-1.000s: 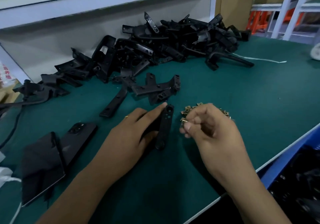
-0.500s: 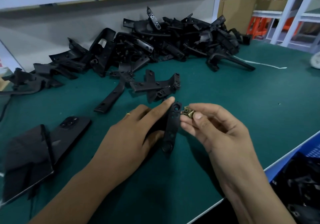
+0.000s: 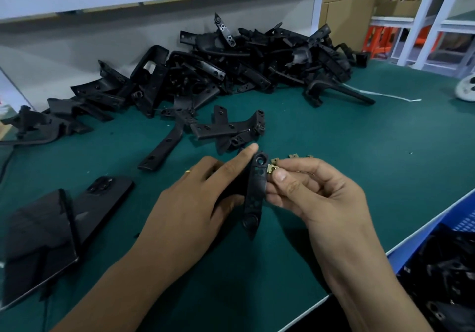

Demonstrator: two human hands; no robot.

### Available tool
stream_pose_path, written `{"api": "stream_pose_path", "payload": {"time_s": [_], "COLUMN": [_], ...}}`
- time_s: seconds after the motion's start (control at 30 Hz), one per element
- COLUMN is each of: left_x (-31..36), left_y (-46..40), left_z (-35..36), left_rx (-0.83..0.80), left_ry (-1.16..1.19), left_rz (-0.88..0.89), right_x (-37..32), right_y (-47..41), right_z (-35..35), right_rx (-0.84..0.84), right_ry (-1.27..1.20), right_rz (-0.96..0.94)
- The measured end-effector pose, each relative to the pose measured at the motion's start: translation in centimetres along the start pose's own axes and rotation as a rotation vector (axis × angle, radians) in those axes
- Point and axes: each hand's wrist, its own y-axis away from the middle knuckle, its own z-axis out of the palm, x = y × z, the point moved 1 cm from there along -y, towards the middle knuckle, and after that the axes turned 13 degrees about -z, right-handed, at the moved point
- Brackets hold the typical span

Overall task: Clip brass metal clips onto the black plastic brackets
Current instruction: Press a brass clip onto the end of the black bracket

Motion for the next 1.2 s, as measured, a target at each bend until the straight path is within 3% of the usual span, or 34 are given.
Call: {"api": "stream_pose_path", "payload": {"time_s": [0.4, 0.73, 0.87, 0.93, 1.07, 1.2], "left_x": [-0.2, 0.3, 0.5, 0.6, 0.7, -0.1], "left_y": [0.1, 0.2, 0.3, 0.2, 0.3, 0.4], "left_z": [-0.1, 0.0, 0.1, 0.1, 0.5, 0.4], "left_rx": [-0.007, 0.075, 0.111, 0.106, 0.100, 0.090], "left_ry": [-0.012, -0.275, -0.337, -0.360, -0.430, -0.395], "left_rz": [0.000, -0.012, -0.047, -0.078, -0.066, -0.071], "right_x": [-0.1, 0.2, -0.1, -0.2, -0.1, 0.0], "right_y": [0.1, 0.3, 0.5, 0.8, 1.8, 1.8], "right_z": [0.0, 0.0, 0.2, 0.7, 0.8, 0.4], "right_rx": [-0.037, 0.015, -0.054, -0.105, -0.152, -0.280], "right_ry": [0.063, 0.114, 0.121, 0.239, 0.751, 0.776], "right_rz": [0.017, 0.050, 0.065, 0.034, -0.216, -0.243]}}
